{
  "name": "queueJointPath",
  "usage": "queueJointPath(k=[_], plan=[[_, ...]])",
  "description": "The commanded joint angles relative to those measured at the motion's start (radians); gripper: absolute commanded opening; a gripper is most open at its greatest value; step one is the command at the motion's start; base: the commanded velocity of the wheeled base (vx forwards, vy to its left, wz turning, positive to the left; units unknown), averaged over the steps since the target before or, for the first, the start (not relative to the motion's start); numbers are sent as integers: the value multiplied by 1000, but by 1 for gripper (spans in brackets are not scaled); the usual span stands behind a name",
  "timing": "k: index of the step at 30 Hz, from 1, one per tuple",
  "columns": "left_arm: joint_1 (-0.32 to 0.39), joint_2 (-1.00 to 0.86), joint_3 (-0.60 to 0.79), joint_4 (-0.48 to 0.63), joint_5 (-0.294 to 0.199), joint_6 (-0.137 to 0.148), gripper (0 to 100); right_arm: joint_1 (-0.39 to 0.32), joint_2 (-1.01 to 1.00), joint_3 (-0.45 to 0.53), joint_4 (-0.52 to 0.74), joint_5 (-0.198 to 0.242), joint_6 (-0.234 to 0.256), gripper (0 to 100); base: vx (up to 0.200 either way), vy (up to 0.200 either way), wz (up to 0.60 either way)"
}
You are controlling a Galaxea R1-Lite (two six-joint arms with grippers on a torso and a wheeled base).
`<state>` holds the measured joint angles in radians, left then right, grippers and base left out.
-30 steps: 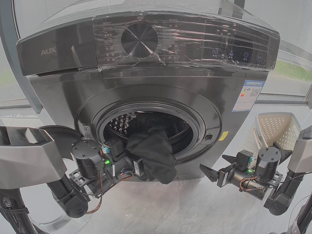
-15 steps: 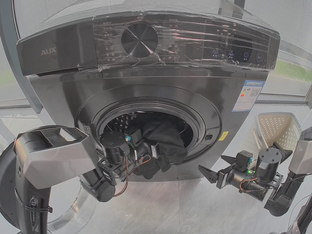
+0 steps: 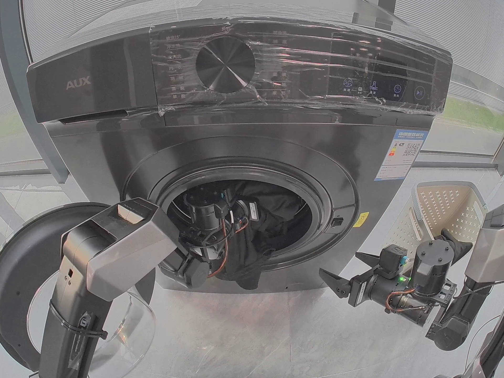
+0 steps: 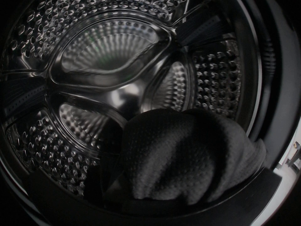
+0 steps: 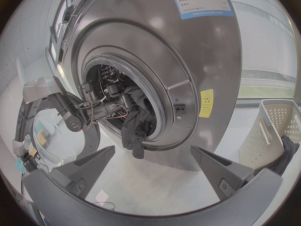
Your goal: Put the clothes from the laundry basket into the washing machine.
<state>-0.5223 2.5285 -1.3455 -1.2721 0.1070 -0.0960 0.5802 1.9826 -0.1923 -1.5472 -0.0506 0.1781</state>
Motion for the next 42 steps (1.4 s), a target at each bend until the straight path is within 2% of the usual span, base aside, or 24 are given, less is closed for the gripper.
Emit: queueJointPath(k=[1, 6, 15, 16, 21, 23, 26, 28, 34, 39, 42], plan=[[51, 110, -184, 68, 56, 10, 0, 1, 5, 1, -1, 0, 0, 100, 0, 0, 0], [68, 138, -282, 100, 86, 10, 0, 1, 5, 1, -1, 0, 0, 100, 0, 0, 0], [70, 134, -279, 100, 86, 9, 0, 1, 7, 1, -1, 0, 0, 100, 0, 0, 0], [70, 133, -279, 99, 88, 9, 100, 1, 5, 1, -1, 0, 0, 100, 0, 0, 0], [62, 101, -244, 97, 88, 1, 100, 1, 5, -2, -2, 0, 0, 100, 0, 0, 0], [45, 3, -110, 116, 69, 1, 100, 1, 4, -2, -1, 0, 0, 100, 0, 0, 0], [25, -56, -30, 157, 56, 1, 100, 0, 1, -4, -1, 0, 0, 100, 0, 0, 0], [12, -136, 78, 238, 26, 1, 100, 1, 1, -2, -2, 0, 0, 100, 0, 0, 0], [-2, -191, 235, 343, 17, 15, 100, 1, -11, -4, -1, 0, 0, 100, 0, 0, 0], [-8, -185, 298, 362, 0, 35, 100, 6, -11, -4, -1, 0, 0, 100, 0, 0, 0], [-10, -174, 307, 362, 0, 36, 100, 10, -11, -6, -1, 0, 0, 100, 0, 0, 0]])
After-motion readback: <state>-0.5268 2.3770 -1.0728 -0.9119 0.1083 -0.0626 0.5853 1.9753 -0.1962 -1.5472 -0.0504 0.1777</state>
